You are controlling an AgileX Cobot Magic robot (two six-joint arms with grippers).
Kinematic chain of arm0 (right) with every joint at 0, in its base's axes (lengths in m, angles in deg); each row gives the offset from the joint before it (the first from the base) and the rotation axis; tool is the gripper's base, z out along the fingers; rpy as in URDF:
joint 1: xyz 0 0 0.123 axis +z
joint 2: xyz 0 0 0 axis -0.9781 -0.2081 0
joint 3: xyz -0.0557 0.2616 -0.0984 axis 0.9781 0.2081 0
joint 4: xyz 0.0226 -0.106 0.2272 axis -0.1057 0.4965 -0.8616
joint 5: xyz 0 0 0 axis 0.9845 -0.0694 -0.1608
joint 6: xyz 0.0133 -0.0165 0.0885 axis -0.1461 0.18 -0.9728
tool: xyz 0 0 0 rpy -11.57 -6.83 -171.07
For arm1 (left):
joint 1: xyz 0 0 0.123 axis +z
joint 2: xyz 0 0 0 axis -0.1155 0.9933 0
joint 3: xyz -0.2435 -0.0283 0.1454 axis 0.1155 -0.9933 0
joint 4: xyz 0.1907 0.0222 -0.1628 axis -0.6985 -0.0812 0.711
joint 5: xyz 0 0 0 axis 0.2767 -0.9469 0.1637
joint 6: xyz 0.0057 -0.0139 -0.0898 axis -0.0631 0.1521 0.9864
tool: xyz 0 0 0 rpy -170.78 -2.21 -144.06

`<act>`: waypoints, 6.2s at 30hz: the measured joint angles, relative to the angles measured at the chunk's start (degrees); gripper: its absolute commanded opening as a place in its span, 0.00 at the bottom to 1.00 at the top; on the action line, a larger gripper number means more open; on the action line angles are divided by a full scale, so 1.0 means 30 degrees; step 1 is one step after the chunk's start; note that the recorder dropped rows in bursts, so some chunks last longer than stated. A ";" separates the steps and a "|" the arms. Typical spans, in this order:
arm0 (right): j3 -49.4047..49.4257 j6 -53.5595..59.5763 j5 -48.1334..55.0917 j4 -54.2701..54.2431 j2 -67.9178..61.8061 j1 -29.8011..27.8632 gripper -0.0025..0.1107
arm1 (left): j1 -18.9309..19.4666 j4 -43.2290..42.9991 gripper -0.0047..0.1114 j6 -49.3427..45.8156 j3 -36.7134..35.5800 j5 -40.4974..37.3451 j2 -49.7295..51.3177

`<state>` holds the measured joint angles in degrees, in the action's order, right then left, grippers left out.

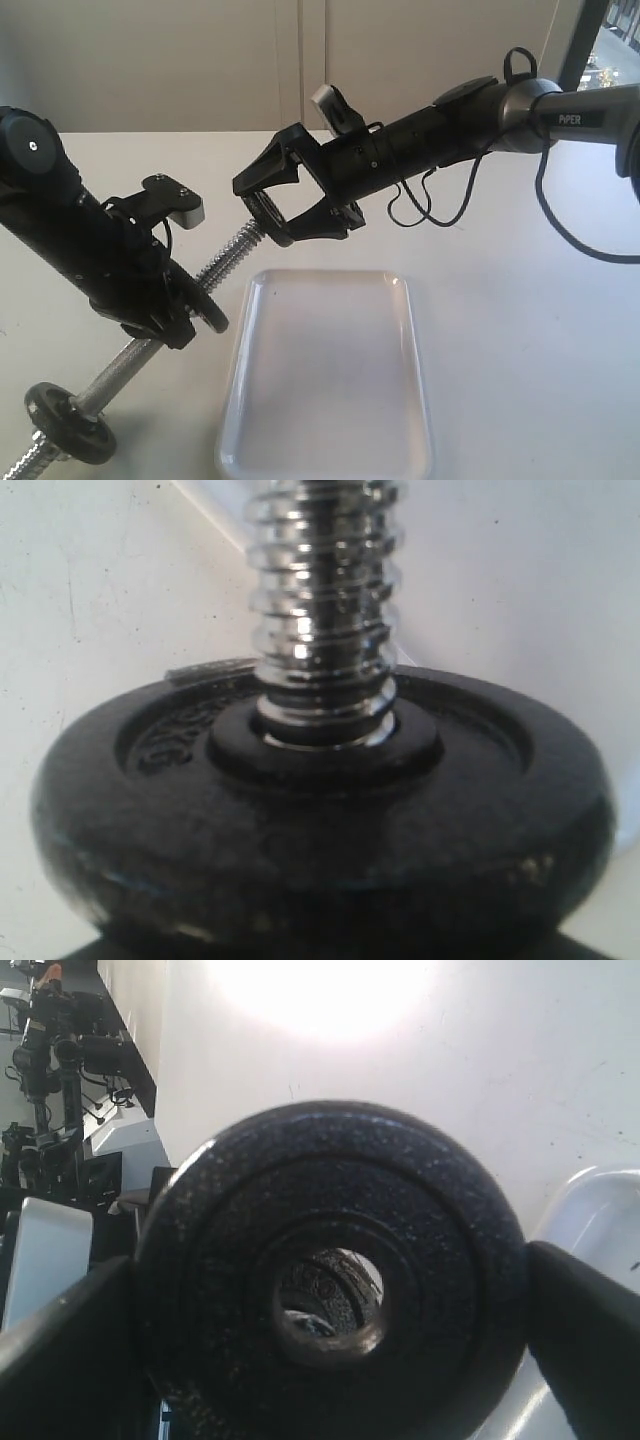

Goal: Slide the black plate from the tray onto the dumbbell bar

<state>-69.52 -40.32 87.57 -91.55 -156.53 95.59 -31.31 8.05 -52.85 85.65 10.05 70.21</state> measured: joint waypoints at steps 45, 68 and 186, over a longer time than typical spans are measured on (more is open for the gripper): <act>0.0000 -0.0692 -0.0334 0.1826 0.0802 0.0498 0.02 | 0.0000 0.0123 0.04 0.0076 -0.0372 0.0907 0.0000; 0.0000 -0.0012 -0.1363 0.0842 0.0519 0.1259 0.02 | 0.0000 -0.0330 0.04 0.1830 -0.0605 0.1924 -0.0387; -0.0113 0.0260 0.0535 0.4874 0.9243 0.0595 0.03 | 0.1962 -0.0163 0.61 0.7698 -0.0196 0.2514 -0.1083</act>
<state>-69.85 -39.54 89.17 -76.93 -128.80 97.37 -25.42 7.56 -29.76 85.07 17.59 66.96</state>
